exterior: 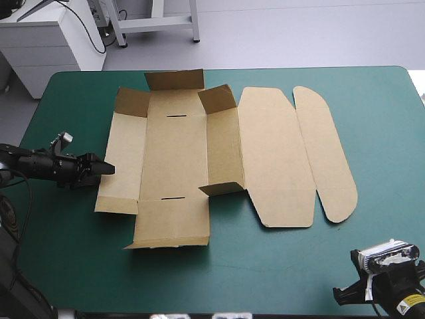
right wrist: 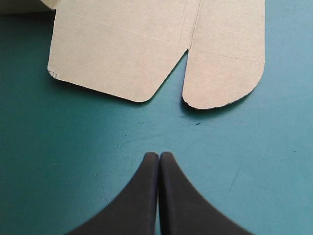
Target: Fold the box
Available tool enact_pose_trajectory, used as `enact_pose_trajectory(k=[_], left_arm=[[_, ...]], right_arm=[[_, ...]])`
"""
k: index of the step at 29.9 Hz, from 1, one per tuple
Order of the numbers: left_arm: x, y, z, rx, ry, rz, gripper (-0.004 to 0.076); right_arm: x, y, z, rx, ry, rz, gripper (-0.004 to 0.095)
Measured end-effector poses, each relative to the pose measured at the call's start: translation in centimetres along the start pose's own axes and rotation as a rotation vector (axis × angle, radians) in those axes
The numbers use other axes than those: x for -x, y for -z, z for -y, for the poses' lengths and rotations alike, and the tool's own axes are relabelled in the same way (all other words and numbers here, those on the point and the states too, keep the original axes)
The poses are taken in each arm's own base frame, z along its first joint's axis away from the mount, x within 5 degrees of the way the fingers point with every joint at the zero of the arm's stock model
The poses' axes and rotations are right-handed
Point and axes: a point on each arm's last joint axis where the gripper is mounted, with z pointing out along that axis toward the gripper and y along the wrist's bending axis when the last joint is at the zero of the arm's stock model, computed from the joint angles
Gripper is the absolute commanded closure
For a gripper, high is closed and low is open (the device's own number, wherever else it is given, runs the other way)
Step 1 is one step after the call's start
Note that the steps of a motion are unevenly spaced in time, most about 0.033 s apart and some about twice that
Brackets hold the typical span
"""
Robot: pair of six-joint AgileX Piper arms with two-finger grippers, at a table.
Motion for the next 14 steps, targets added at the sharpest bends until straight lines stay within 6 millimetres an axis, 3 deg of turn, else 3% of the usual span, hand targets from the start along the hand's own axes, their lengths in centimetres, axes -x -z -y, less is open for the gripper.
enact_pose_trajectory(k=[7, 14], left_arm=[[0.4, -1.2, 0.3, -0.041, 0.02, -0.014, 0.0201], [0.4, -3.0, 2.0, -0.057, -0.015, -0.063, 0.0274]], right_arm=[[0.0, 0.0, 0.0, 0.0, 0.0, 0.0, 0.0922], [0.0, 0.0, 0.0, 0.0, 0.0, 0.0, 0.0922]])
